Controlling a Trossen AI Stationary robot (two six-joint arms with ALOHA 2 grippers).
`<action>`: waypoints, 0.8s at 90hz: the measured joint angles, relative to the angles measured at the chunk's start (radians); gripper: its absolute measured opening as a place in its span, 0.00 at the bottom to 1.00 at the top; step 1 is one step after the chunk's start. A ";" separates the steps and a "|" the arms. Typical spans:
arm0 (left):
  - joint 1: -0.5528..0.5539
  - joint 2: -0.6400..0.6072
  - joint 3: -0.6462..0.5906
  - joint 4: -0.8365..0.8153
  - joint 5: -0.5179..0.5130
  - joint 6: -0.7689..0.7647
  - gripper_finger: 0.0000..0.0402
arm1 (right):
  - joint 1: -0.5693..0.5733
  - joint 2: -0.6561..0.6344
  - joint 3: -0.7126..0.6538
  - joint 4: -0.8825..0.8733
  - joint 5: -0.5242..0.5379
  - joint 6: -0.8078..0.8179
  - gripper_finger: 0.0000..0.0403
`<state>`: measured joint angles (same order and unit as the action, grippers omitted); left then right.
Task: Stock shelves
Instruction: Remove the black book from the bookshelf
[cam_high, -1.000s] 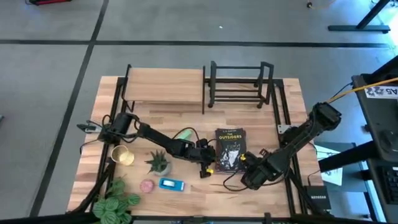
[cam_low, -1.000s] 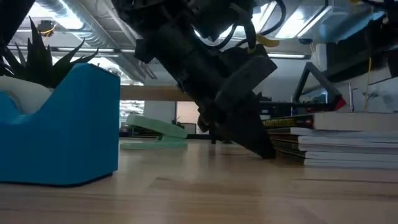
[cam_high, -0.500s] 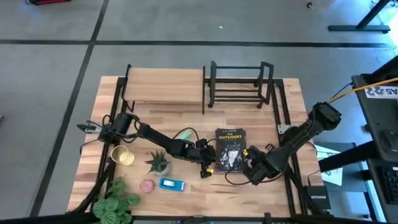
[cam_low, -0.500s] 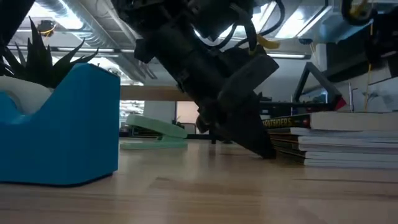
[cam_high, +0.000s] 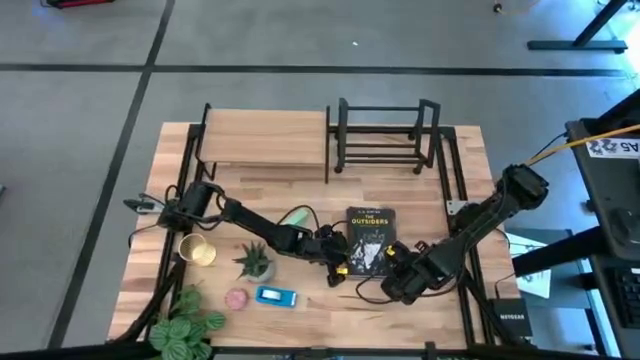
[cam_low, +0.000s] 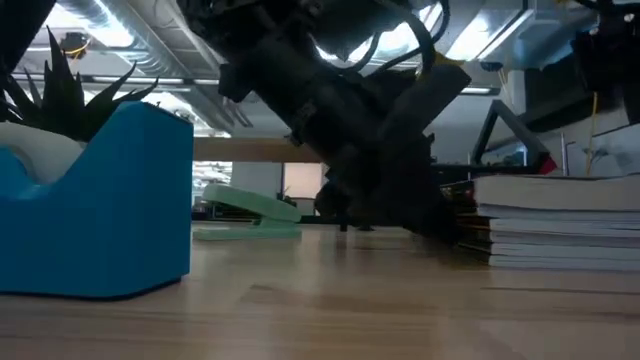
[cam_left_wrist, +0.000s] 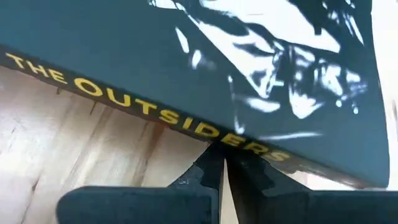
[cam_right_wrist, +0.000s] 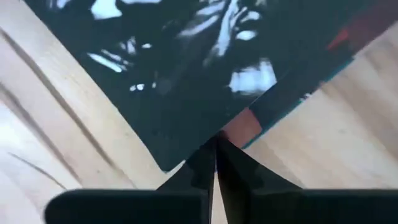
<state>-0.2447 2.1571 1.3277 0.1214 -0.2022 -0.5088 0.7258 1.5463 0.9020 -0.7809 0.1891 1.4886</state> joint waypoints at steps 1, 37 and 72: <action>0.000 0.000 0.000 0.000 0.000 0.001 0.00 | 0.000 0.000 0.000 -0.001 -0.002 0.000 0.00; -0.013 -0.059 0.001 -0.205 -0.101 0.018 0.00 | 0.000 0.005 -0.007 -0.170 -0.077 0.046 0.00; 0.044 -0.048 0.002 -0.116 -0.113 0.023 0.00 | -0.007 0.006 -0.158 0.014 -0.029 0.052 0.00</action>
<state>-0.2012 2.1086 1.3300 0.0052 -0.3149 -0.4858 0.7184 1.5528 0.7440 -0.7667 0.1598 1.5401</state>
